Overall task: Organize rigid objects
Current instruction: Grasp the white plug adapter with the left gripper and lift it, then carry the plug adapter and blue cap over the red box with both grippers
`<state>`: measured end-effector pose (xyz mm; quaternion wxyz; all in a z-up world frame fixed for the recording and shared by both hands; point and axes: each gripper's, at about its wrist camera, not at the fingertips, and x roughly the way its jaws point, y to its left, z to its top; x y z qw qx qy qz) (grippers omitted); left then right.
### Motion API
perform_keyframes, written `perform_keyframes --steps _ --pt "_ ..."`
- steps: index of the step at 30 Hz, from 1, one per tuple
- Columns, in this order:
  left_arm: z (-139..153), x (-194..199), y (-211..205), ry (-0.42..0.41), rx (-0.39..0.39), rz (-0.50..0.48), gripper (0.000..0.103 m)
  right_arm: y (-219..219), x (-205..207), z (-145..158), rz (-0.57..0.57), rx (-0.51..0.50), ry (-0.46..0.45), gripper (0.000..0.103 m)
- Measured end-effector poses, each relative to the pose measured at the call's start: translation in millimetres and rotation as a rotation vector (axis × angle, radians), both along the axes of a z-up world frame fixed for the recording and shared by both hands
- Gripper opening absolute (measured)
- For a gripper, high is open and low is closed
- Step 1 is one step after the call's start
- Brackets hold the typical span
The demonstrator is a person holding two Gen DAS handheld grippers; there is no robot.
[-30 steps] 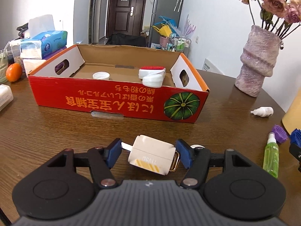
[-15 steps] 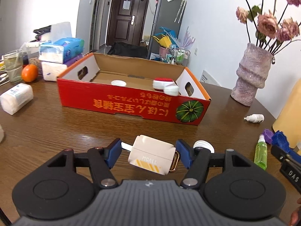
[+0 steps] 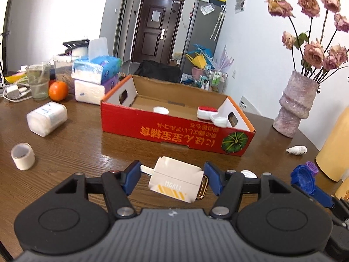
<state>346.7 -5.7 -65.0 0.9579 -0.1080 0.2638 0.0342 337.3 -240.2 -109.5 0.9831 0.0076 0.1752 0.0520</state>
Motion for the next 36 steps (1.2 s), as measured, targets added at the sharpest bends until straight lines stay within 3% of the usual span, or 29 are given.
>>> perform_keyframes --steps 13,36 --pt "20.9 1.7 30.1 -0.047 -0.047 0.030 0.065 53.7 2.8 9.8 0.063 -0.005 -0.009 0.045" --pt "38.6 50.4 64.9 -0.075 -0.023 0.084 0.065 112.2 49.9 41.4 0.101 0.003 -0.069 0.045"
